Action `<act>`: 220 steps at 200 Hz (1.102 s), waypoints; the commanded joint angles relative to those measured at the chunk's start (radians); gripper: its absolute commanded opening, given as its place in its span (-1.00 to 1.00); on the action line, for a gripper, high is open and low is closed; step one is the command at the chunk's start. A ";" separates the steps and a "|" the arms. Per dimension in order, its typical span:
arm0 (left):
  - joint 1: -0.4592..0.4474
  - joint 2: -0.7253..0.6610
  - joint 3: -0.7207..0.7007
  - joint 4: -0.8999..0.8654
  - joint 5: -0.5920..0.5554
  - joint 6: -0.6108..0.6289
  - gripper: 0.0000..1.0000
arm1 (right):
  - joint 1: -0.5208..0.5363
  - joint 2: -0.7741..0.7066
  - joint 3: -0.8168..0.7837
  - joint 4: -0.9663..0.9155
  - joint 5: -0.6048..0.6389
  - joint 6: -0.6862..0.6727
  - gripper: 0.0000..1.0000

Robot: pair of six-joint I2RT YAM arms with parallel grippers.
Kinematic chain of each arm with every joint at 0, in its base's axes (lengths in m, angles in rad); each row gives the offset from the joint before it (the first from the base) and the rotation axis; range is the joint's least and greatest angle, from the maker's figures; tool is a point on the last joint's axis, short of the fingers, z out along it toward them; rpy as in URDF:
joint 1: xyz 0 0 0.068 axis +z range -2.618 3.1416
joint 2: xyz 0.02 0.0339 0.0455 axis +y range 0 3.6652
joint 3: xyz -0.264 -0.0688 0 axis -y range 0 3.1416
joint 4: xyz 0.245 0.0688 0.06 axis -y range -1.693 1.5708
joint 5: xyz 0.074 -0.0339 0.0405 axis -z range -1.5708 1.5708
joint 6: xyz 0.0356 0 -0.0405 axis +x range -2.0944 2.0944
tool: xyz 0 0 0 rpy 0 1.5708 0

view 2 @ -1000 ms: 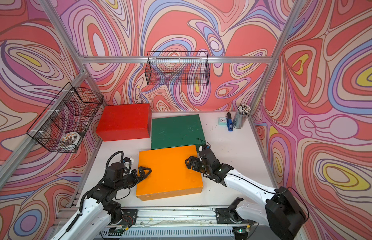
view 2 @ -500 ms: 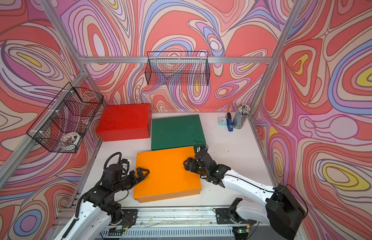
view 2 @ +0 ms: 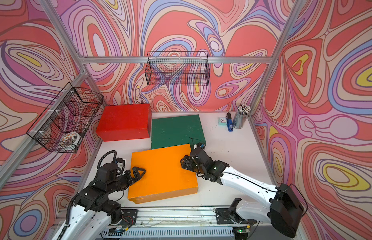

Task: Stack the shoeboxes
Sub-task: Pick up the shoebox from the center of the board, then place the shoebox at the shoebox.

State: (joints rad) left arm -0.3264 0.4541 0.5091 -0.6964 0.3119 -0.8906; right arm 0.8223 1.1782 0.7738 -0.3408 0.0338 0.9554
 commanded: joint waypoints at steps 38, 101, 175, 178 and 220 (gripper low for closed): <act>-0.033 0.064 0.238 0.111 0.162 0.001 0.93 | 0.093 0.012 0.187 0.006 -0.063 -0.039 0.57; -0.082 0.228 0.400 0.206 0.151 -0.001 0.94 | 0.093 0.113 0.417 -0.087 -0.035 -0.133 0.58; -0.174 0.467 0.596 0.274 0.085 0.043 0.95 | 0.009 0.285 0.683 -0.131 -0.129 -0.225 0.57; -0.174 0.477 0.604 0.276 0.084 0.045 0.94 | -0.002 0.290 0.685 -0.125 -0.150 -0.224 0.57; -0.174 0.648 0.726 0.304 0.073 0.083 0.96 | -0.143 0.360 0.760 -0.132 -0.235 -0.253 0.56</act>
State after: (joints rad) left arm -0.4263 1.0187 1.1320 -0.7158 0.0795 -0.8257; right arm 0.6376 1.4719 1.4647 -0.6140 0.1230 0.6884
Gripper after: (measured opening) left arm 0.983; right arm 0.781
